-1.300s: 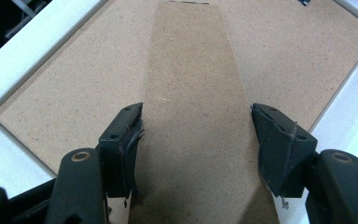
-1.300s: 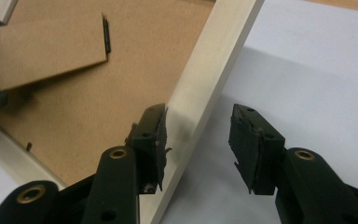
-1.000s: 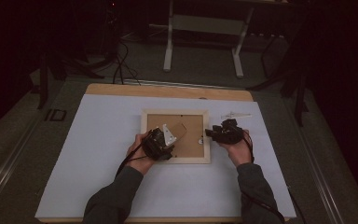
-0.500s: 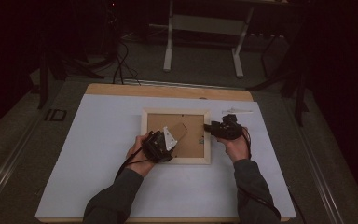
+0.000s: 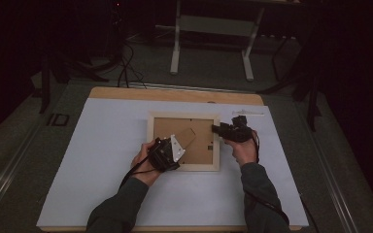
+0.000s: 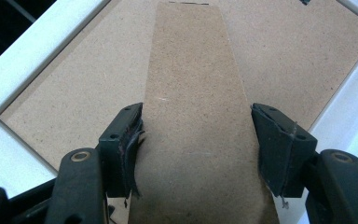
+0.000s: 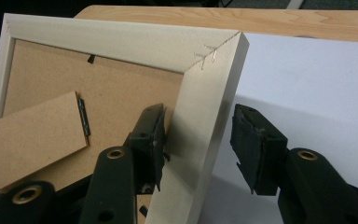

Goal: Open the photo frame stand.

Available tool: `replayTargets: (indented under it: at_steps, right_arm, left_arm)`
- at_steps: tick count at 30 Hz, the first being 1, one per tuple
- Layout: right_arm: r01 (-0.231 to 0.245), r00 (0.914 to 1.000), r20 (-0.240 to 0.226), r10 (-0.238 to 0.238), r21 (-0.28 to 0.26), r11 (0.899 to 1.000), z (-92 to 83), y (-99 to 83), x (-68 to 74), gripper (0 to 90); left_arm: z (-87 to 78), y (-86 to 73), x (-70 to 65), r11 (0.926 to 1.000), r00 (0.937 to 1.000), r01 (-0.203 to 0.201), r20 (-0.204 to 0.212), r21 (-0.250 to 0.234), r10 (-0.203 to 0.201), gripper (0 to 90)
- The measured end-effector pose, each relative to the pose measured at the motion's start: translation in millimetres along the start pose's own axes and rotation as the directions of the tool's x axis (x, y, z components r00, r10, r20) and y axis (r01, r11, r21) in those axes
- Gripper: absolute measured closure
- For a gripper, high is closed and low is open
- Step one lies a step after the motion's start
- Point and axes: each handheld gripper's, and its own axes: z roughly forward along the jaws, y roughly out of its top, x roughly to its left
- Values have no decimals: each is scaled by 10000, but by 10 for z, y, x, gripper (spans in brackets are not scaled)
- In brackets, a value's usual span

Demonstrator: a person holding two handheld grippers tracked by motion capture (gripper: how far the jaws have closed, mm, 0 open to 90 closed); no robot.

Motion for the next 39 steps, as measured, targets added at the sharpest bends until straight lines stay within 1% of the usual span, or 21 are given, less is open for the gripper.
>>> replayTargets:
  at_steps: [2, 6, 8, 12, 13, 14, 16, 18, 21, 26, 27, 28, 32, 34, 35, 36, 37, 39]
  right_arm:
    - [-102, 9998, -152, 101, -31, 9999, 1, 13, -10, 538]
    - [-487, 9976, -498, 479, -153, 9987, -4, 18, -53, 541]
    - [-539, 9967, -615, 528, -156, 9984, -7, 16, -77, 534]
    - [-857, 9916, -987, 837, -160, 9962, -13, 11, -113, 540]
    - [-918, 9901, -1083, 897, -147, 9957, -13, 9, -122, 561]
    - [-940, 9892, -1145, 917, -145, 9955, -14, 8, -123, 564]
    - [-914, 9896, -1125, 895, -114, 9957, -23, 12, -123, 573]
    - [-952, 9881, -1225, 925, -170, 9953, -41, 8, -134, 590]
    - [-1128, 9850, -1344, 1084, -260, 9933, -70, -10, -154, 608]
    - [-1059, 9865, -1290, 1007, -338, 9938, -86, -16, -143, 609]
    - [-1053, 9867, -1283, 1002, -337, 9939, -90, -16, -140, 609]
    - [-1024, 9871, -1277, 968, -375, 9940, -97, -20, -133, 609]
    - [-975, 9878, -1263, 907, -483, 9941, -111, -32, -120, 609]
    - [-930, 9888, -1220, 860, -528, 9943, -118, -35, -112, 609]
    - [-930, 9888, -1220, 860, -528, 9943, -118, -35, -112, 609]
    - [-925, 9888, -1224, 852, -552, 9942, -121, -37, -107, 609]
    - [-897, 9893, -1204, 824, -569, 9943, -128, -40, -102, 609]
    - [-855, 9900, -1181, 778, -616, 9944, -133, -42, -96, 609]
  left_arm:
    - [-7, -1, -6, 10000, 10000, -47, -29, -34, 46, 385]
    - [-13, -7, -17, 9998, 9998, -164, -111, -133, 162, 385]
    - [-14, -10, -18, 9996, 9997, -198, -117, -185, 196, 385]
    - [-19, -16, -22, 9991, 9995, -294, -161, -291, 289, 385]
    - [-18, -17, -20, 9991, 9995, -297, -150, -293, 293, 385]
    - [-17, -19, -16, 9992, 9995, -287, -117, -278, 284, 385]
    - [-15, -24, -10, 9992, 9997, -251, -73, -302, 249, 384]
    - [-16, -29, -9, 9991, 9997, -255, -69, -334, 252, 384]
    - [-13, -32, -11, 9990, 9997, -256, -57, -369, 254, 384]
    - [-16, -32, 5, 9995, 9998, -178, 68, -272, 180, 382]
    - [-12, -34, 18, 9995, 9998, -32, 189, -319, 38, 382]
    - [-14, -34, 23, 9996, 9997, 1, 231, -299, 6, 382]
    - [-12, -38, 66, 9991, 9975, 338, 631, -267, -321, 379]
    - [-13, -44, 90, 9973, 9944, 641, 868, -350, -608, 380]
    - [-13, -44, 90, 9973, 9944, 641, 868, -350, -608, 382]
    - [-8, -56, 144, 9933, 9860, 1101, 1293, -339, -1049, 382]
    - [0, -65, 174, 9892, 9798, 1417, 1479, -363, -1349, 378]
    - [13, -79, 226, 9830, 9670, 1825, 1849, -220, -1754, 367]
